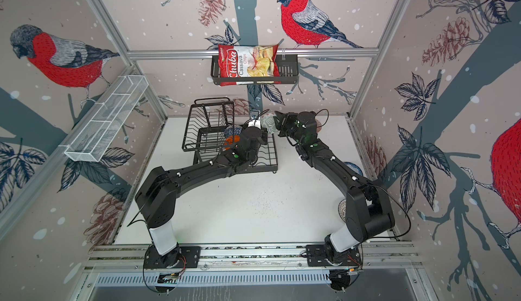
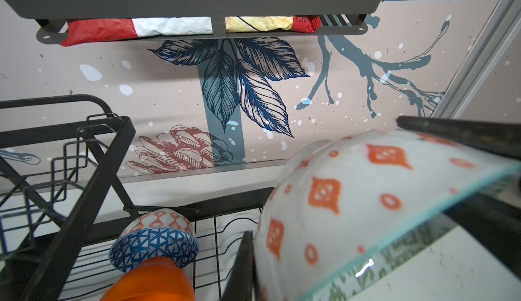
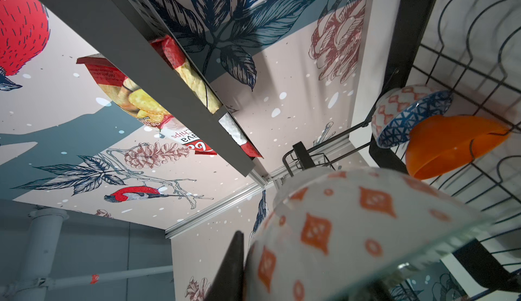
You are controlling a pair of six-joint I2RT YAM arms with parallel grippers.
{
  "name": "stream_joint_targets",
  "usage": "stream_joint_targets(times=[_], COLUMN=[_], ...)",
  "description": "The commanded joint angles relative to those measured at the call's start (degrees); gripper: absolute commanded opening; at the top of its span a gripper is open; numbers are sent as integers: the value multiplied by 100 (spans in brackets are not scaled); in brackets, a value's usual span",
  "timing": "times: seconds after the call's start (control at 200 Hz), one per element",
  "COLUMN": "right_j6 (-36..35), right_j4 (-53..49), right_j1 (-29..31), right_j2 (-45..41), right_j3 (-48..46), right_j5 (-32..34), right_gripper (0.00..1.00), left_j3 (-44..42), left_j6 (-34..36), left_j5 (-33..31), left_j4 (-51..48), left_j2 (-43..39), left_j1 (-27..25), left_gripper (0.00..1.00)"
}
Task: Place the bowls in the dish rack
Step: 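Carry the held bowl toward the rack while the left gripper draws back, then lower the bowl into the rack slot beside the orange bowl with the right gripper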
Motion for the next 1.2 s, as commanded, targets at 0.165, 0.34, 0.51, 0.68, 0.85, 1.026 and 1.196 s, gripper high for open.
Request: stream_joint_targets(times=[0.165, 0.34, 0.51, 0.68, 0.85, 1.026, 1.196], right_j6=[-229, -327, -342, -391, -422, -409, -436], right_j4=[22, -290, -293, -368, -385, -400, -346], right_j1=[147, 207, 249, 337, 401, 411, 441], right_j2=[29, -40, 48, 46, -65, -75, -67], right_j3=[-60, -43, 64, 125, 32, 50, 72], right_j5=[-49, -2, -34, -27, 48, 57, 61], right_gripper=[4, 1, 0, 0, 0, 0, 0], left_j3=[-235, -326, -436, -528, -710, -747, -704], left_j6=[177, 247, 307, 404, 370, 361, 339], left_j5=[-231, -415, -370, -462, -401, -404, -341], left_j4=[427, 490, 575, 779, 1003, 1018, 994], left_j2=[-326, -426, -475, -550, -653, -688, -702], left_j1=[-106, -235, -273, -286, -288, -287, -286], left_gripper=[0, 0, 0, 0, 0, 0, 5])
